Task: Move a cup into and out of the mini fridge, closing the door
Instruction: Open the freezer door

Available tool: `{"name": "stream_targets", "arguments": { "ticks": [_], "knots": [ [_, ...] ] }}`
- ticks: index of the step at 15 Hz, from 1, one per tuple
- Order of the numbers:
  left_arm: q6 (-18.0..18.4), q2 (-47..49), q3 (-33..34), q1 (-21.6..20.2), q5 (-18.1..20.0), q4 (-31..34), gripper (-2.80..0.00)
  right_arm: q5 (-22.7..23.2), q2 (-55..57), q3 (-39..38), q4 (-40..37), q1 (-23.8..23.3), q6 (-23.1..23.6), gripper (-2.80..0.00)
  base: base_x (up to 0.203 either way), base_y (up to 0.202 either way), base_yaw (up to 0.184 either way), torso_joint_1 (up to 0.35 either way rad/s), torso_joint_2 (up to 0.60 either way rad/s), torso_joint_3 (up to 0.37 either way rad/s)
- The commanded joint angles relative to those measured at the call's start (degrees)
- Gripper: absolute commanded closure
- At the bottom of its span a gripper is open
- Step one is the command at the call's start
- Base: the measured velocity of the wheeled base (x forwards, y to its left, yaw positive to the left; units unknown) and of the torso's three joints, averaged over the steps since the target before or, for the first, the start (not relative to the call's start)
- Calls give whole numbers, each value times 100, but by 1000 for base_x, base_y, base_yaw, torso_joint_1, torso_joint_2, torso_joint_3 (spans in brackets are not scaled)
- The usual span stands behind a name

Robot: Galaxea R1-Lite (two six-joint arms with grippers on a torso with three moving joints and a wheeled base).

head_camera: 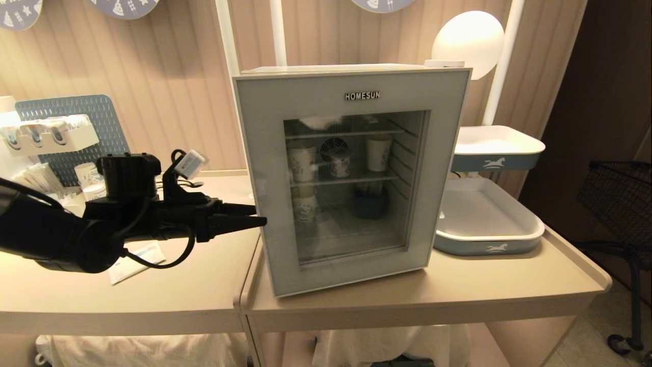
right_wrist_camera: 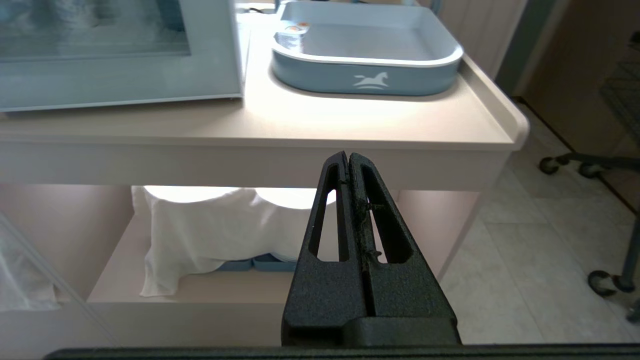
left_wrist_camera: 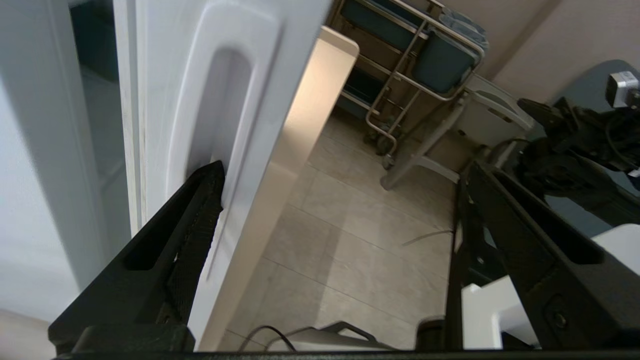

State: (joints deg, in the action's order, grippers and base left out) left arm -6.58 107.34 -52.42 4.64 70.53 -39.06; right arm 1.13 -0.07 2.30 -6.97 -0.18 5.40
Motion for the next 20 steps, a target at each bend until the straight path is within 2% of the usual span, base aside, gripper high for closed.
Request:
{"name": "stream_targets", "arguments": {
  "ticks": [1, 7, 12, 15, 17, 18, 20],
  "knots": [
    [7, -298, 97, 61, 22, -51, -280, 1, -1, -2, -6, 1, 5, 0, 0, 0, 0, 0, 0, 0],
    [24, -736, 512, 295, 30, -58, -280, 1, -1, -2, -6, 1, 1, 0, 0, 0, 0, 0, 0, 0],
    [17, -1476, 1012, 555, 53, -41, -280, 1, -1, -2, -6, 1, 5, 0, 0, 0, 0, 0, 0, 0],
    [-8, -2030, 1371, 575, 202, -7, -280, 1, -1, -2, -6, 1, 5, 0, 0, 0, 0, 0, 0, 0],
    [-33, -2156, 1661, 538, 48, -65, -280, 1, -1, -2, -6, 1, 5, 0, 0, 0, 0, 0, 0, 0],
    [-24, -2155, 1724, 419, -134, -81, 0, 9, -1, 7, -6, 1, 5, 0, 0, 0, 0, 0, 0, 0],
    [-14, -2158, 1823, 287, -392, -90, 0, 10, -1, 7, -6, 1, 5, 0, 0, 0, 0, 0, 0, 0]
  ]
}}
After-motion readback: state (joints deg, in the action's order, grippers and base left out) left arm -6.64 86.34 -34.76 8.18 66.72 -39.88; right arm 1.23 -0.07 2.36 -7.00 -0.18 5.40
